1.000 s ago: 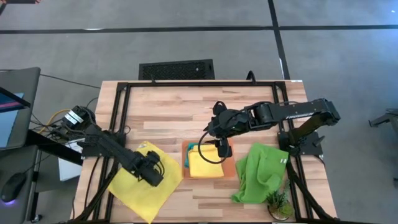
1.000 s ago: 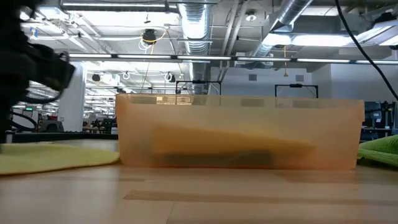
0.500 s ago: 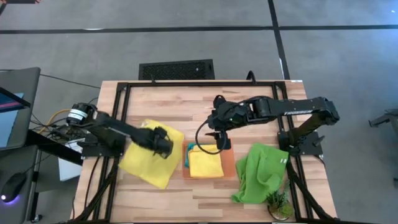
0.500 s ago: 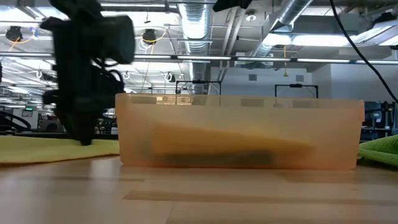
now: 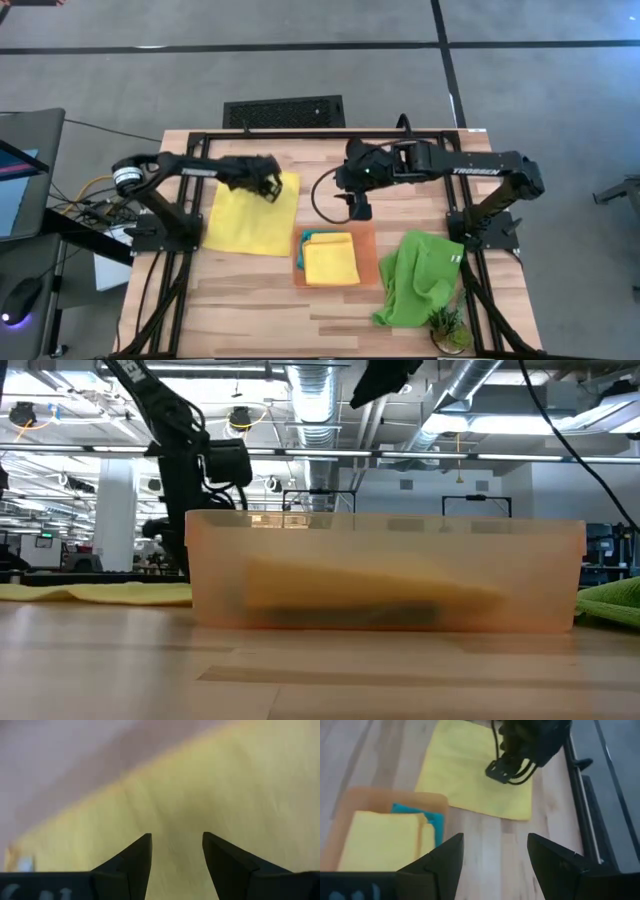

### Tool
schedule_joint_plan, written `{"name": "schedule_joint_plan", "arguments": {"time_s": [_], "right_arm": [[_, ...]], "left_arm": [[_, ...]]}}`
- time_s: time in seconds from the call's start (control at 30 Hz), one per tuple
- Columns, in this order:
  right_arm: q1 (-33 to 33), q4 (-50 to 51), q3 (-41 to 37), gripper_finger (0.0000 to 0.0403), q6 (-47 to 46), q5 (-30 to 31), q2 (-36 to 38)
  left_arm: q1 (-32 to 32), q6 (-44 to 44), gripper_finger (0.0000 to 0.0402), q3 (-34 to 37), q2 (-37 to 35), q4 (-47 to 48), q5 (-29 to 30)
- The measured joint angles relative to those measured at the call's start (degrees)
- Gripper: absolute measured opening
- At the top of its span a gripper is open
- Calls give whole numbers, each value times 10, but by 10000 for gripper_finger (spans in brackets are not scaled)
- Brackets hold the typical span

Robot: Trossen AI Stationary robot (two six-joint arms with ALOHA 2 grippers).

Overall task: Fold microfiber towels
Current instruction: Fold the yellow towel

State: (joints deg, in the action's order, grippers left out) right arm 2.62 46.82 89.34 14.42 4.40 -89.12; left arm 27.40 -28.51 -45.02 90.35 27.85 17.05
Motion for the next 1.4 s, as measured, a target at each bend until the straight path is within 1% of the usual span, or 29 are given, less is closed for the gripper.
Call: {"name": "schedule_joint_plan", "arguments": {"time_s": [0.1,0.2,0.27,0.37,0.5,0.6,0.77,0.97,1.13,1.23,1.33,1.4], "right_arm": [[16,11,0,244,13,0,0],[30,12,0,244,25,0,0],[38,12,0,244,27,0,0],[48,12,0,244,27,0,0],[57,16,0,244,41,0,0],[62,15,0,244,52,0,0],[65,15,0,244,56,-2,0],[65,16,0,244,56,-5,0],[65,17,0,244,56,-5,0],[65,19,0,244,56,-5,0],[65,20,0,244,57,-5,0],[65,20,0,244,57,-5,0]], "left_arm": [[44,27,170,-1,-1,-39,-24],[66,24,170,-1,-16,-38,-76],[62,23,170,-2,-40,-21,-105],[32,9,170,-2,-92,37,-105],[-37,-13,170,-2,-172,139,-61],[-98,-65,170,-2,-224,200,-58],[-216,-146,170,-2,-275,243,-59],[-364,-201,170,-2,-279,282,-49],[-455,-253,170,9,-265,314,-46],[-493,-290,170,35,-265,313,-55],[-510,-337,170,64,-265,306,-65],[-517,-352,170,81,-265,290,-80]]}}
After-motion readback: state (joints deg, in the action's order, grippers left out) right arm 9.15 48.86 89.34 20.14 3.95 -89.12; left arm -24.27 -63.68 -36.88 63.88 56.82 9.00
